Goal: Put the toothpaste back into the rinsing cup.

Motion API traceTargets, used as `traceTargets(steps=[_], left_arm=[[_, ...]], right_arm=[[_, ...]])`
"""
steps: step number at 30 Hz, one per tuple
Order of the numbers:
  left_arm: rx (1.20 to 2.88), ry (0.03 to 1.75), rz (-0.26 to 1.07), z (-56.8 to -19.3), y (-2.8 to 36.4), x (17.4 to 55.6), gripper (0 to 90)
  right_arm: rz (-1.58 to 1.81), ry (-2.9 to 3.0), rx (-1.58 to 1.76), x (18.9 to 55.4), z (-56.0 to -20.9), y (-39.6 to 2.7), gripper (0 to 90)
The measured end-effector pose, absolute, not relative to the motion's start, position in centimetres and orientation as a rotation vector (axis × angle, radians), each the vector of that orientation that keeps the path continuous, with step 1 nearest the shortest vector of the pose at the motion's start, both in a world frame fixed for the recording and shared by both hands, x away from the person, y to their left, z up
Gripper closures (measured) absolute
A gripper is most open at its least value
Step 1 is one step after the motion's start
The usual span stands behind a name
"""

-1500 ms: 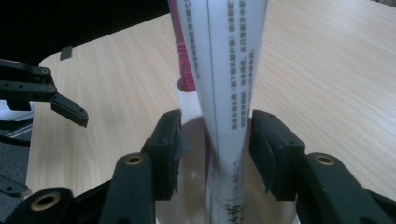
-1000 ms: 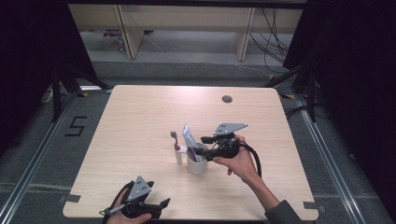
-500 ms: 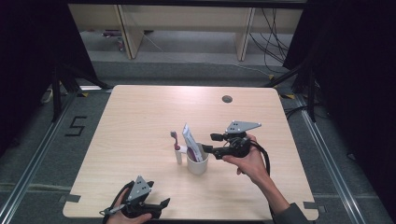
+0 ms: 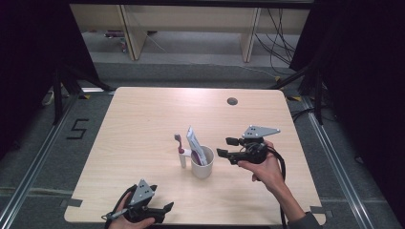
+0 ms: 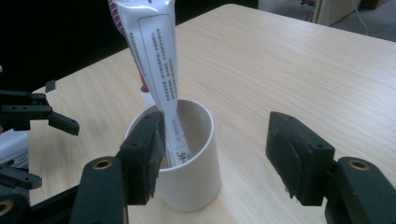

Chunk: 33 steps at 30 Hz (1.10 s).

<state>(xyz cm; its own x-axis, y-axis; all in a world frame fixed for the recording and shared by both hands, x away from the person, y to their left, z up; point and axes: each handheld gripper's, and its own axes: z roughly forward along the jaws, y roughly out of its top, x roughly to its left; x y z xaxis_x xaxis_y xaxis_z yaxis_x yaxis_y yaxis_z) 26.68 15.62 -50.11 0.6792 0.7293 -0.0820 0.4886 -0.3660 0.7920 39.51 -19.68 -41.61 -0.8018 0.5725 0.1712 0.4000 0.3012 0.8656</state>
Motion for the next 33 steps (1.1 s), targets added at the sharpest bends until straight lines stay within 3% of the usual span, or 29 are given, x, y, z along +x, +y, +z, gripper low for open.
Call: traceTargets(steps=[21, 33], left_arm=[[2.046, 0.936, 0.360, -50.1, 15.4, 26.8, 16.8], [2.059, 0.937, 0.373, -50.2, 15.6, 26.6, 16.8]], right_arm=[[1.459, 2.378, 1.025, 37.8, -43.1, -23.2, 27.8], [1.412, 2.382, 1.064, 36.9, -43.8, -24.8, 27.9]])
